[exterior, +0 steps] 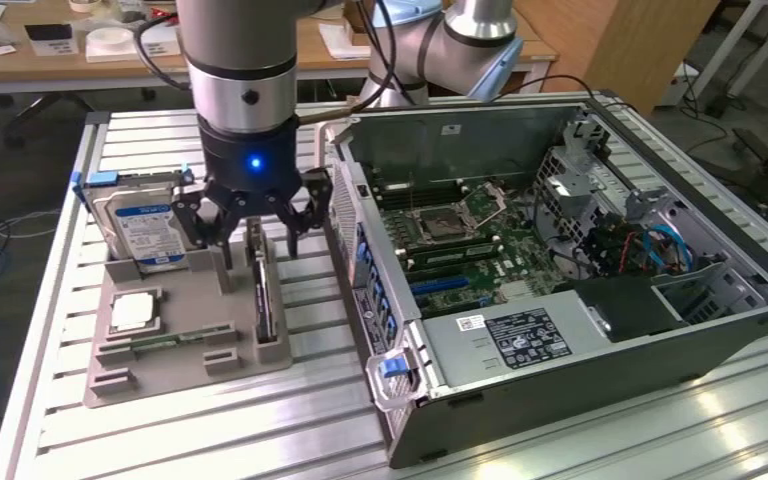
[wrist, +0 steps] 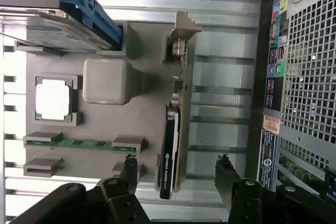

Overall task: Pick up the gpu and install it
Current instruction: 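Pick up the gpu and move the gpu toward the slot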

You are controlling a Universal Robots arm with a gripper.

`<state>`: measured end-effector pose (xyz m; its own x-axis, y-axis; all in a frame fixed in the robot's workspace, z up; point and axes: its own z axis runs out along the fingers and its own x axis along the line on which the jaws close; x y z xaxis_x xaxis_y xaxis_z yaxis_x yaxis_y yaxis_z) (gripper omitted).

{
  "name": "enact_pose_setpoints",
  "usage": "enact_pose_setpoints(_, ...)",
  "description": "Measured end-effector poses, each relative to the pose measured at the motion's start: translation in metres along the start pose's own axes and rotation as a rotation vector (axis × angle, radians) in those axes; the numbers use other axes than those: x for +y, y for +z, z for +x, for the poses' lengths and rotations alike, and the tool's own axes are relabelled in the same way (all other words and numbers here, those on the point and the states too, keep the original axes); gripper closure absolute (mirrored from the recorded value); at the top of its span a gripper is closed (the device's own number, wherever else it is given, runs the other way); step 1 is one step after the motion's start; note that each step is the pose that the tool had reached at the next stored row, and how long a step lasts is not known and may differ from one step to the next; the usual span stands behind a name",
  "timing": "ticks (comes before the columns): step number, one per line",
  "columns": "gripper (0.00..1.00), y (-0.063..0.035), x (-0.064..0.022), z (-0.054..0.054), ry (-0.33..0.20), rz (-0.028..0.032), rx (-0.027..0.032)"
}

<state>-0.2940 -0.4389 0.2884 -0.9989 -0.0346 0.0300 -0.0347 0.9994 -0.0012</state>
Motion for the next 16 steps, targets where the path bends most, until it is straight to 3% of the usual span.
enact_pose_setpoints(7, 0.29, 0.0127, 0.0054, -0.002, 0.024, -0.0008, 0.0004)
enact_pose_setpoints(16, 0.29, 0.0290, 0.0058, -0.002, 0.050, -0.0015, 0.0038)
